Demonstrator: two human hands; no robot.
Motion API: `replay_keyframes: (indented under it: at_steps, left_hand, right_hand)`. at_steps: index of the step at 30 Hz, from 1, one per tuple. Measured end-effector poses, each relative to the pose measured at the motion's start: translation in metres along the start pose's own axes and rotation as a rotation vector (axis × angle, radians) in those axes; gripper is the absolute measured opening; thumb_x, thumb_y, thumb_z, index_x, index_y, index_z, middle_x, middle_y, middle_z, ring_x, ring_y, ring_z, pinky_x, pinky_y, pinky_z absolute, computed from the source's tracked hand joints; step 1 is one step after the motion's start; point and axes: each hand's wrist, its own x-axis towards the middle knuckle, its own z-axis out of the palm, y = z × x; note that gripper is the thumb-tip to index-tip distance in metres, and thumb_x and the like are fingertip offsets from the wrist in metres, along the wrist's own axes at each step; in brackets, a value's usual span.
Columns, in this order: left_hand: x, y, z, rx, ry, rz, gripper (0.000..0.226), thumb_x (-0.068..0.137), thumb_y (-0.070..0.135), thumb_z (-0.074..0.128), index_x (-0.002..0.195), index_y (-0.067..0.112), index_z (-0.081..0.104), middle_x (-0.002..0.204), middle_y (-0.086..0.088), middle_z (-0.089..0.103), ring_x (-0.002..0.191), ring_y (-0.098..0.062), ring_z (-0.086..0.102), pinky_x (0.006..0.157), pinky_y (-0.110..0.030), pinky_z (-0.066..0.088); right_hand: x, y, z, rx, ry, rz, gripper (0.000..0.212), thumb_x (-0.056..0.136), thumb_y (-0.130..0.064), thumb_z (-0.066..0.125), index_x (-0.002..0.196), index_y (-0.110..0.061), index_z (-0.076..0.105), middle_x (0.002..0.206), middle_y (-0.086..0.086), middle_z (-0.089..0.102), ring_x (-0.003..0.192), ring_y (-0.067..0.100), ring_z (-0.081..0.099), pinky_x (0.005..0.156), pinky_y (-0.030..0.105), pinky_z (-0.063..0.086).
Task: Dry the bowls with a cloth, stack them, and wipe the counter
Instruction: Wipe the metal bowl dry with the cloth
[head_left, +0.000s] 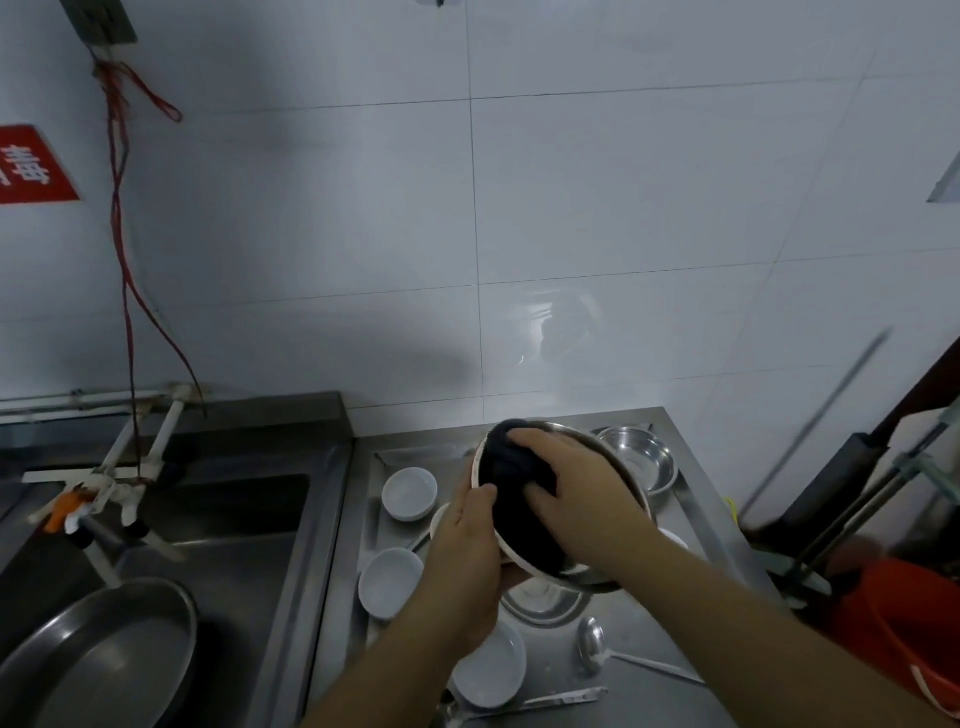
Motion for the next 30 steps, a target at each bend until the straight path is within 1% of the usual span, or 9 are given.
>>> replay_keyframes:
  at_steps: [4, 8, 11, 14, 17, 20, 22, 26, 30]
  left_hand:
    - [0.005, 0.013, -0.001, 0.046, 0.056, 0.105, 0.04, 0.107, 0.025, 0.044, 0.132, 0.047, 0.066, 0.118, -0.006, 0.078, 0.1, -0.026, 0.079, 0.07, -0.039, 0.064]
    - [0.006, 0.032, -0.001, 0.156, 0.045, 0.262, 0.045, 0.097, 0.03, 0.047, 0.124, 0.061, 0.065, 0.113, 0.007, 0.079, 0.102, -0.017, 0.077, 0.078, -0.035, 0.065]
    - [0.006, 0.035, -0.004, 0.198, 0.015, 0.309, 0.052, 0.109, 0.019, 0.041, 0.13, 0.062, 0.062, 0.123, 0.009, 0.075, 0.114, -0.016, 0.072, 0.092, -0.039, 0.063]
    - [0.007, 0.031, -0.003, 0.171, -0.023, 0.268, 0.05, 0.112, 0.021, 0.039, 0.141, 0.058, 0.056, 0.13, 0.009, 0.072, 0.121, -0.017, 0.07, 0.101, -0.041, 0.06]
    - [0.008, 0.028, -0.001, 0.041, -0.01, 0.139, 0.043, 0.111, 0.028, 0.039, 0.134, 0.055, 0.063, 0.126, 0.0, 0.075, 0.116, -0.024, 0.074, 0.09, -0.045, 0.064]
    - [0.011, 0.025, -0.001, 0.006, -0.005, 0.037, 0.037, 0.112, 0.03, 0.041, 0.13, 0.049, 0.067, 0.122, -0.01, 0.076, 0.102, -0.027, 0.079, 0.074, -0.044, 0.064]
    - [0.009, 0.021, -0.001, 0.055, -0.011, 0.002, 0.035, 0.111, 0.032, 0.042, 0.129, 0.049, 0.066, 0.121, -0.008, 0.077, 0.099, -0.026, 0.079, 0.072, -0.045, 0.065]
    - [0.002, 0.011, -0.002, 0.075, -0.006, -0.013, 0.037, 0.111, 0.03, 0.041, 0.133, 0.051, 0.062, 0.123, 0.001, 0.077, 0.109, -0.023, 0.077, 0.082, -0.048, 0.065]
    - [-0.001, 0.017, 0.001, 0.127, 0.032, 0.076, 0.039, 0.11, 0.027, 0.041, 0.131, 0.049, 0.065, 0.119, -0.001, 0.077, 0.1, -0.02, 0.078, 0.071, -0.036, 0.064]
  right_hand:
    - [0.031, 0.0, -0.017, -0.572, -0.19, -0.044, 0.057, 0.094, -0.01, 0.052, 0.146, -0.033, 0.053, 0.139, 0.001, 0.06, 0.117, 0.03, 0.063, 0.098, 0.041, 0.053]
    - [0.043, -0.013, -0.032, -0.64, -0.351, 0.103, 0.042, 0.091, -0.021, 0.055, 0.131, -0.027, 0.063, 0.12, 0.005, 0.069, 0.108, 0.03, 0.067, 0.08, 0.033, 0.049]
    - [0.041, -0.018, -0.043, -0.427, -0.501, 0.214, 0.031, 0.087, -0.035, 0.062, 0.116, -0.027, 0.072, 0.106, 0.001, 0.074, 0.099, 0.023, 0.069, 0.076, 0.029, 0.05]
    - [0.023, -0.022, -0.045, 0.186, -0.606, 0.274, 0.033, 0.09, -0.028, 0.063, 0.117, -0.043, 0.073, 0.104, -0.008, 0.077, 0.093, 0.009, 0.074, 0.073, 0.018, 0.057]
    - [0.008, -0.019, -0.026, 0.659, -0.405, 0.259, 0.048, 0.093, -0.012, 0.063, 0.123, -0.049, 0.07, 0.116, -0.012, 0.076, 0.108, 0.008, 0.073, 0.089, 0.025, 0.06]
    - [0.006, -0.015, -0.008, 0.395, -0.138, 0.099, 0.062, 0.091, -0.011, 0.065, 0.12, -0.065, 0.057, 0.116, -0.032, 0.068, 0.109, -0.01, 0.063, 0.093, 0.01, 0.049]
    - [0.011, -0.015, -0.005, 0.115, -0.033, -0.022, 0.063, 0.089, -0.01, 0.065, 0.13, -0.056, 0.052, 0.123, -0.031, 0.062, 0.109, -0.011, 0.057, 0.093, 0.004, 0.04]
    - [0.026, -0.005, -0.008, -0.35, 0.015, -0.091, 0.054, 0.093, -0.009, 0.059, 0.139, -0.033, 0.045, 0.141, -0.002, 0.051, 0.11, 0.024, 0.061, 0.087, 0.033, 0.054]
    - [0.028, 0.002, -0.017, -0.6, -0.04, 0.019, 0.049, 0.095, -0.011, 0.056, 0.138, -0.03, 0.045, 0.134, 0.005, 0.051, 0.112, 0.031, 0.059, 0.082, 0.04, 0.054]
